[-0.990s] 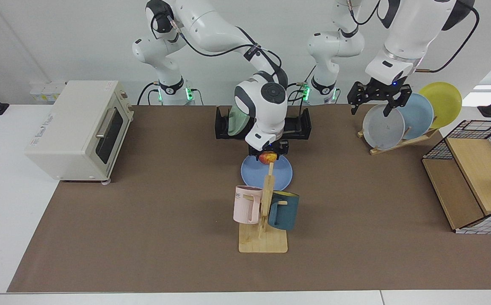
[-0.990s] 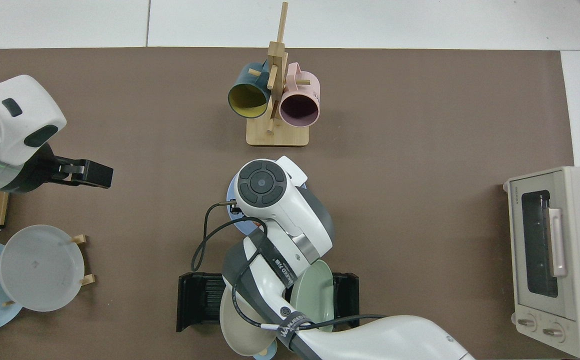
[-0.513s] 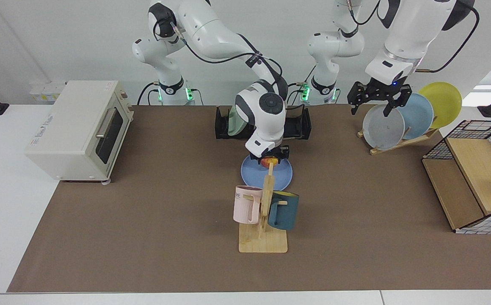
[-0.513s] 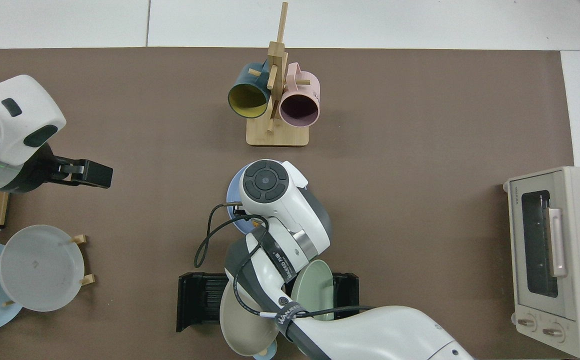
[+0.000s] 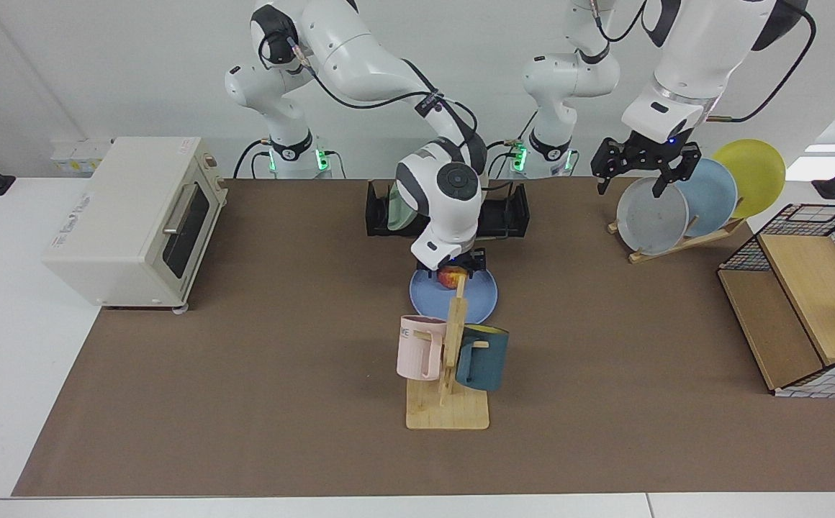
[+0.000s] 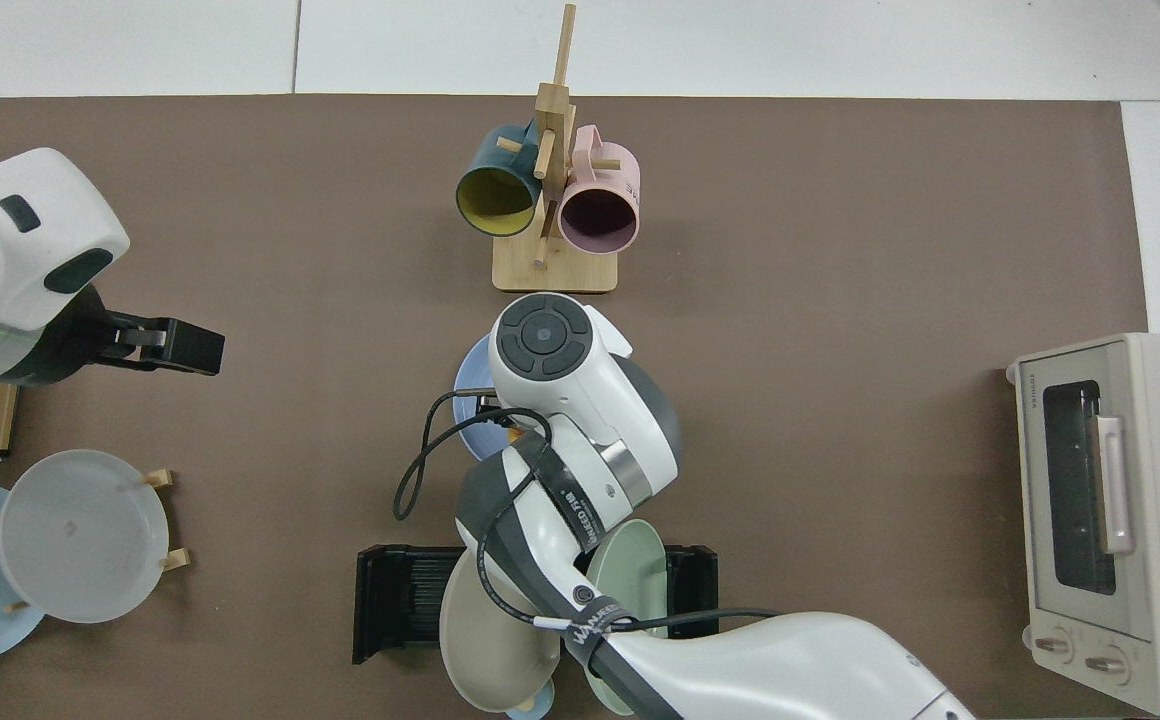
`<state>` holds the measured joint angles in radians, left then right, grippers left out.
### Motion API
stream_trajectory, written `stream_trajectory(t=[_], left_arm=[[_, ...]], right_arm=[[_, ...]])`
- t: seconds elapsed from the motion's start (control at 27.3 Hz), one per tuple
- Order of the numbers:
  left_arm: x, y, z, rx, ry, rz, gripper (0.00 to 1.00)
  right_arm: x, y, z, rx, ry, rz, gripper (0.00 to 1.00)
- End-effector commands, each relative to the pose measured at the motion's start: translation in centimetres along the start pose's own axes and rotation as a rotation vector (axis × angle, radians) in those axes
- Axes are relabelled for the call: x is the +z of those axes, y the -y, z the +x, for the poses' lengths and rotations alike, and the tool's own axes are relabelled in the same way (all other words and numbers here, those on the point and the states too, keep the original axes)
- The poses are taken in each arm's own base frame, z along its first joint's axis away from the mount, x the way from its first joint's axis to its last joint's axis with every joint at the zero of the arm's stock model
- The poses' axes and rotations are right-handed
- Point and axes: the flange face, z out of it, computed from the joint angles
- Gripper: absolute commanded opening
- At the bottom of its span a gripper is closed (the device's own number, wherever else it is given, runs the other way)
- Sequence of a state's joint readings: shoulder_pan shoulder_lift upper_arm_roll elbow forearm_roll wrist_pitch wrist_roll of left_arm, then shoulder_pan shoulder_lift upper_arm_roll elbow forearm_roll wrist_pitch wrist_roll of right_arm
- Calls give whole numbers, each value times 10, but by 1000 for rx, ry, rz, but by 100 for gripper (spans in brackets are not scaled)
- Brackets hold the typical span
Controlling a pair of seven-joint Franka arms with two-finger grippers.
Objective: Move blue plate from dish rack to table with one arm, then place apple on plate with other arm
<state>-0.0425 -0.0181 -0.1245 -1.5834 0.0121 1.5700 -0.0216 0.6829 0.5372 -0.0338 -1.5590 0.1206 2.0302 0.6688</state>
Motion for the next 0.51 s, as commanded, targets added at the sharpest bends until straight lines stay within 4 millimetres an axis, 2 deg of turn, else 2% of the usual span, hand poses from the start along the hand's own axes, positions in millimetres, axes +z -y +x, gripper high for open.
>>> stream_trajectory(t=[0.0, 0.22, 0.4, 0.48], left_arm=[[-7, 3, -4, -3, 6, 6, 100], [-7, 3, -4, -3, 6, 6, 100], [-9, 3, -5, -3, 3, 6, 100], [-13, 3, -7, -3, -3, 7, 100]], right_arm=[[-58, -15, 1, 8, -4, 35, 100], [-105, -46, 11, -5, -25, 63, 100], [-148, -87, 25, -57, -76, 99, 100], [-159, -105, 29, -90, -85, 83, 100]])
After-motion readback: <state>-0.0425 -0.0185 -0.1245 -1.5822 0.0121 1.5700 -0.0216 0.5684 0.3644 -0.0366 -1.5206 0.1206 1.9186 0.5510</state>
